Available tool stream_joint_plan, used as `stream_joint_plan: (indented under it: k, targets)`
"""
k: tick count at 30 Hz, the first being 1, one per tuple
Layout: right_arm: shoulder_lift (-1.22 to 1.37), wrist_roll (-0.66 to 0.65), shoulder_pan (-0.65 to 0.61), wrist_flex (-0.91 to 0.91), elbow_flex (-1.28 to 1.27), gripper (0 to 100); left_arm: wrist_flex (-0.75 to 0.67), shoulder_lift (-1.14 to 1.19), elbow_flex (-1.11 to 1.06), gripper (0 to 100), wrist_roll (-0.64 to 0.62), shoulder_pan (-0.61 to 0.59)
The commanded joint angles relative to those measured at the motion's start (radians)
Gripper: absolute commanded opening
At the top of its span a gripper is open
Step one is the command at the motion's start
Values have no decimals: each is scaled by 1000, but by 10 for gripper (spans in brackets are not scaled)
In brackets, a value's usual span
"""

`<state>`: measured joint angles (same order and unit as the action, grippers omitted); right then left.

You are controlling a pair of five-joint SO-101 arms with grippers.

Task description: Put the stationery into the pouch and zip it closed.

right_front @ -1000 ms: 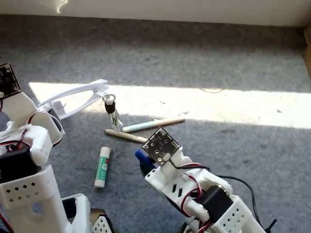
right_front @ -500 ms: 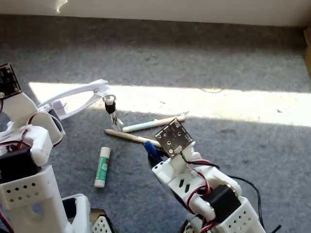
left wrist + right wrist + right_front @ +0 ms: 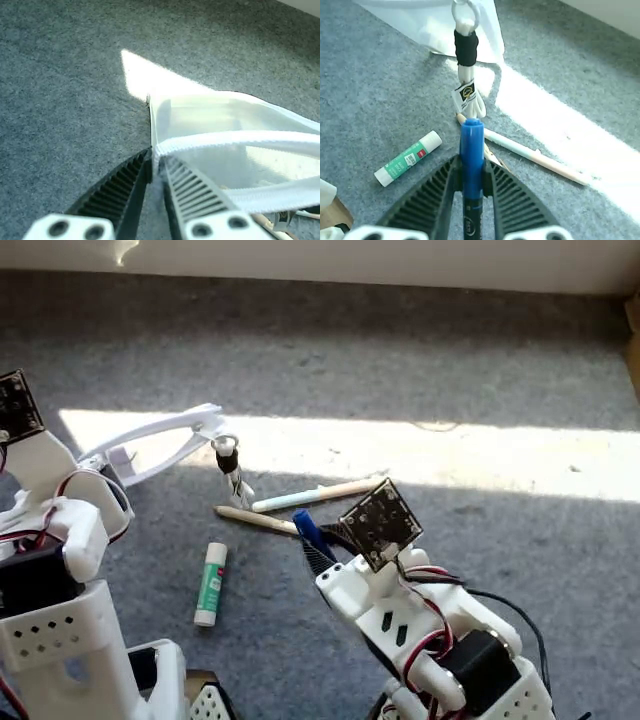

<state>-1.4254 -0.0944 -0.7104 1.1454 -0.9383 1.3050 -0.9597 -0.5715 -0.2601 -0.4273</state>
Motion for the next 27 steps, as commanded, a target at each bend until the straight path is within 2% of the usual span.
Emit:
stream_joint_plan:
  k: [1, 11, 27]
  targets:
    - [-5, 6, 12, -2, 74, 5, -15, -21, 8, 7, -5, -7]
    - [-4, 8, 5, -5, 156, 5, -15, -21, 8, 7, -5, -7]
    - [-4, 9, 5, -183, 171, 5, -15, -21, 8, 7, -5, -7]
